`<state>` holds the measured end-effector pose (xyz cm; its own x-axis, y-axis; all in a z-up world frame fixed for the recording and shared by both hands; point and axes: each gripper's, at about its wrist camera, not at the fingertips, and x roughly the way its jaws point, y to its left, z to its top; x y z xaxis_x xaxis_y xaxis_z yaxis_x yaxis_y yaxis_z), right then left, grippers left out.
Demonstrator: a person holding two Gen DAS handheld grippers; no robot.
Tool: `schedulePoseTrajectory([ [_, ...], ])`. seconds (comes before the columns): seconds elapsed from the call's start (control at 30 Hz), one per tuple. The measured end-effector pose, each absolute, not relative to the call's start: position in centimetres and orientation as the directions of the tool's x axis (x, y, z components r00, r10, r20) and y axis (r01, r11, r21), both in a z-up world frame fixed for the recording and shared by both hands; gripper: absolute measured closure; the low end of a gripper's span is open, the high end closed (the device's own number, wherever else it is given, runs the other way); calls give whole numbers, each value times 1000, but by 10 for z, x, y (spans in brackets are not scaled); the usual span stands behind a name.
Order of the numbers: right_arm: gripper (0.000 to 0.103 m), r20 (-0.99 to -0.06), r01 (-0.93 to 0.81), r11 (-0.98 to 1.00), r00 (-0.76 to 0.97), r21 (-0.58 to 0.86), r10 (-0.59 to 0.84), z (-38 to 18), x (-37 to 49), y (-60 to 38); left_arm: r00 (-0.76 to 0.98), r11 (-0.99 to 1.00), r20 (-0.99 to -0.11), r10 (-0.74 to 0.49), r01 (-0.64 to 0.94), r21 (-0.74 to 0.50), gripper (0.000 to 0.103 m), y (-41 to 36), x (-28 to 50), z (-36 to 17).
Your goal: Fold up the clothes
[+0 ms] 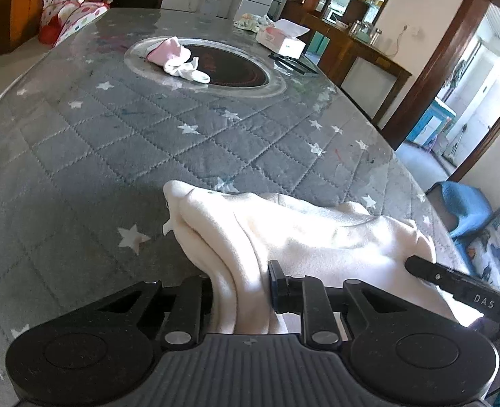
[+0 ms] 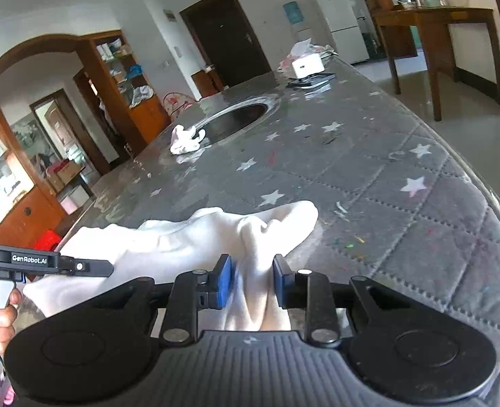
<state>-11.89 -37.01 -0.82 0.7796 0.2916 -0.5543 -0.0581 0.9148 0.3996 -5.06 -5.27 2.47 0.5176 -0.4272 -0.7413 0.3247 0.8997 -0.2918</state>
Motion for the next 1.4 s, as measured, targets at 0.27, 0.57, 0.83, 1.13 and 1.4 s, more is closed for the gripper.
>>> schedulePoseTrajectory([
  [0.27,90,-562,-63,938,786,341,257,8,-118,-359,545,911,-750,-375,367,-189,83,-68,-50,33],
  [0.57,90,-537,-74,962,817,262,210,35,-108,-355,554,899,-743,-375,411,-147,84,-87,-41,42],
  [0.83,90,-556,-56,983,818,176,146,42,-94,-352,567,893,-741,-361,439,-99,84,-109,-33,49],
  [1.13,90,-528,-43,987,841,152,118,55,-88,-353,580,887,-735,-352,458,-62,86,-133,-28,58],
  [1.4,90,-497,-19,990,864,141,87,66,-88,-368,592,880,-721,-361,472,-52,86,-152,-25,69],
])
